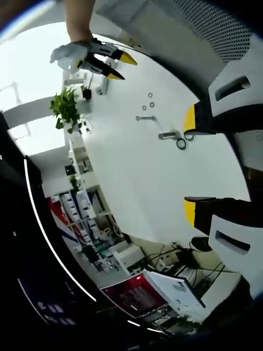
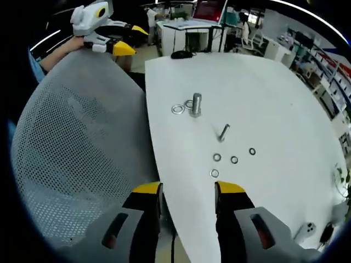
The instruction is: Place the washer onto the threaded stud by aligning its center hole with the stud, sliding it down to the base, and recovering from edge contact or off-axis alignment until the washer reaches the visible bottom stop.
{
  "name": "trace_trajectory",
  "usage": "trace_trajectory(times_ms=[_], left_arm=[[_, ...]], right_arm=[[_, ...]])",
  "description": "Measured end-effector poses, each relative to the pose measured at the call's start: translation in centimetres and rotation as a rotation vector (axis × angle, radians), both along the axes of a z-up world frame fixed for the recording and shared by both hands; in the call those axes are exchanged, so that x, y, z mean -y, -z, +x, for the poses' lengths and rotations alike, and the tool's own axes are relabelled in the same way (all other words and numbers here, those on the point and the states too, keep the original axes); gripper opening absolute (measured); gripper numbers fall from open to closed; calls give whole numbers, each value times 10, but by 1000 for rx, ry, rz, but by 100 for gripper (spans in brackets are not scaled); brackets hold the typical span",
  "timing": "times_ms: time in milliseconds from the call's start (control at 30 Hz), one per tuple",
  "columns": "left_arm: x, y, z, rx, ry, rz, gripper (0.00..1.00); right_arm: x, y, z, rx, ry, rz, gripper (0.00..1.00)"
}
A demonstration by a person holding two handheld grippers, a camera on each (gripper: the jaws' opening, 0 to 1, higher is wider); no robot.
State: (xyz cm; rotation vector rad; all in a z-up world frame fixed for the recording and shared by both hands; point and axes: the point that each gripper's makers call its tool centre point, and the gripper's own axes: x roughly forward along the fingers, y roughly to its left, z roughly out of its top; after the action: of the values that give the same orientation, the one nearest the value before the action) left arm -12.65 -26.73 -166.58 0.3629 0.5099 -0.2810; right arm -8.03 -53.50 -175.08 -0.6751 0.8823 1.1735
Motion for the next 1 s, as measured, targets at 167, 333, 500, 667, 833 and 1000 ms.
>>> trace_trajectory(times_ms=[167, 333, 500, 667, 833, 1000], left_arm=[[-1, 2, -1, -13, -5, 3, 43], [-1, 4, -1, -22, -5, 6, 43], [-2, 4, 0, -25, -7, 9, 43], [-3, 6, -1, -33, -12, 14, 43], [-4, 6, -1, -31, -18, 14, 43], [-5, 7, -1, -36, -18, 17, 43]], right_arm=[[7, 14, 19, -50, 49, -8, 38], [8, 28, 32, -82, 78, -22, 36], [2, 45, 39, -98, 59, -62, 34], [-6, 64, 40, -99, 6, -126, 31], [-6, 79, 42, -112, 19, -176, 28], [-7, 87, 45, -113, 19, -195, 24]])
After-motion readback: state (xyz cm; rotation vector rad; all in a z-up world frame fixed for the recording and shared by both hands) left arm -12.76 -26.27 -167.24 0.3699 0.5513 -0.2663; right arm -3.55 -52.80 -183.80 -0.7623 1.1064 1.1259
